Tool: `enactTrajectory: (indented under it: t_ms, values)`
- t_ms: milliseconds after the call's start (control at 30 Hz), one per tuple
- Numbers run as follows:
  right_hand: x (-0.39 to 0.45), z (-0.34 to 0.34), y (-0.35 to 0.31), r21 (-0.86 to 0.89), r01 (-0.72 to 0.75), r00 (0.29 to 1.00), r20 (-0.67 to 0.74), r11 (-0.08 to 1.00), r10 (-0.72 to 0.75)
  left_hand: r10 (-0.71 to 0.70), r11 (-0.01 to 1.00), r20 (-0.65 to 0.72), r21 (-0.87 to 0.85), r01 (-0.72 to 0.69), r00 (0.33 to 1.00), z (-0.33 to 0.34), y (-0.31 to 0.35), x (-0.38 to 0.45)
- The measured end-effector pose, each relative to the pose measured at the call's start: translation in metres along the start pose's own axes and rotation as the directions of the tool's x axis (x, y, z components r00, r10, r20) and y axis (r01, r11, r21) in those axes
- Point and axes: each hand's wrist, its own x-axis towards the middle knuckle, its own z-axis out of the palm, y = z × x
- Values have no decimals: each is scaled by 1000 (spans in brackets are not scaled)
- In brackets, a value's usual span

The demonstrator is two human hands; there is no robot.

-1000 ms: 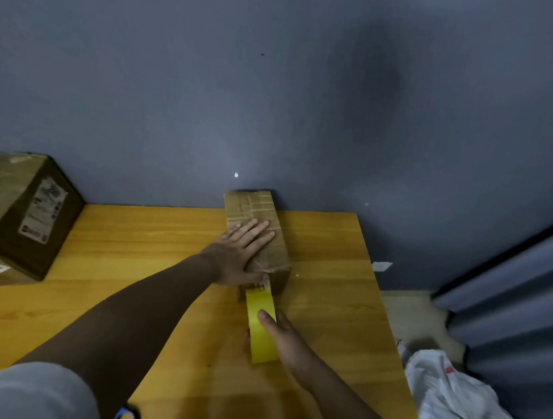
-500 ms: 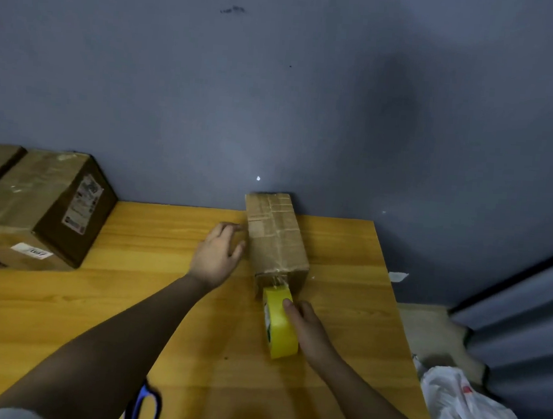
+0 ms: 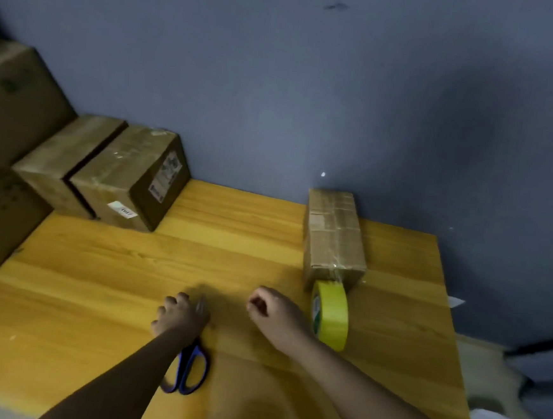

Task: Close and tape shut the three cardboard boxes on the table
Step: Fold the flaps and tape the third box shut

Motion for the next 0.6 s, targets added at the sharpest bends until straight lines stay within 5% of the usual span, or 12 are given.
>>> enactTrajectory:
  t_ms: [100,200,500,600]
  values:
    - [19,40,-4,22,-186,944,282,982,173,-81,997,84,24,79,993,4,-19,-3]
    - [27,75,-1,53,-336,873,393,940,289,-153,986,144,-42,161,978,10,-31,-9]
    - [21,118,-4,340,-768,632,542,543,554,-158,974,196,-129,186,968,16,-26,-18]
    - [18,117,-2,372,-759,646,523,534,555,-163,952,267,-210,223,950,19,-19,-21]
